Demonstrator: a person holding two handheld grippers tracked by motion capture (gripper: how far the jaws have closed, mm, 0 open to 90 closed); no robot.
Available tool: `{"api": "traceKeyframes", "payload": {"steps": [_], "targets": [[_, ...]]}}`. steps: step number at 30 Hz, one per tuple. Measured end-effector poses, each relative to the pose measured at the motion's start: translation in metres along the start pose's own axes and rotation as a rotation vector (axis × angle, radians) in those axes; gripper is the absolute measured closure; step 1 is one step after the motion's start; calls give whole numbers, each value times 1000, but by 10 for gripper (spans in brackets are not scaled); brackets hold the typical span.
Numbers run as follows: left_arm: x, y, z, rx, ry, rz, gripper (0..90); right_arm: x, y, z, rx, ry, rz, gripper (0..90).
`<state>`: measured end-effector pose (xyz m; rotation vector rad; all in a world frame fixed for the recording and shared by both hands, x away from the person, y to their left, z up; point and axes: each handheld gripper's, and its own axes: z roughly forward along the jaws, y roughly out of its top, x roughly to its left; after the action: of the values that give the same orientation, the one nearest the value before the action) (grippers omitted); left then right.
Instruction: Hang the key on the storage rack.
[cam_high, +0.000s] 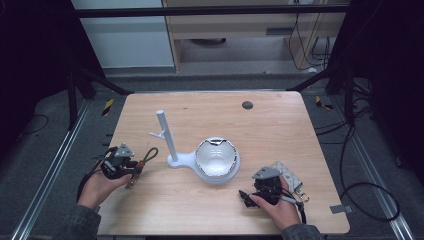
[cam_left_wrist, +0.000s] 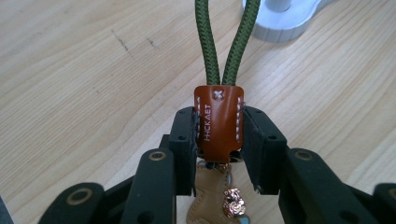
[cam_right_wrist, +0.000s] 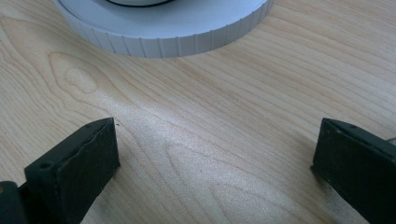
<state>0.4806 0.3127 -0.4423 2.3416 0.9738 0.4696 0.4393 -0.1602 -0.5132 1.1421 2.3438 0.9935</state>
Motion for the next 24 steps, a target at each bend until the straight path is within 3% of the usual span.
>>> {"api": "traceKeyframes", "payload": {"steps": [6,18,24], "targets": [[-16,-8,-21,-156,35,-21,662,0,0,0,2,1,-1,2],[-44,-9,-41,-304,93,-48,663,0,0,0,1,-2,0,2],[-54,-12,-45,-351,100,-56,663,0,0,0,0,-2,1,2]]}}
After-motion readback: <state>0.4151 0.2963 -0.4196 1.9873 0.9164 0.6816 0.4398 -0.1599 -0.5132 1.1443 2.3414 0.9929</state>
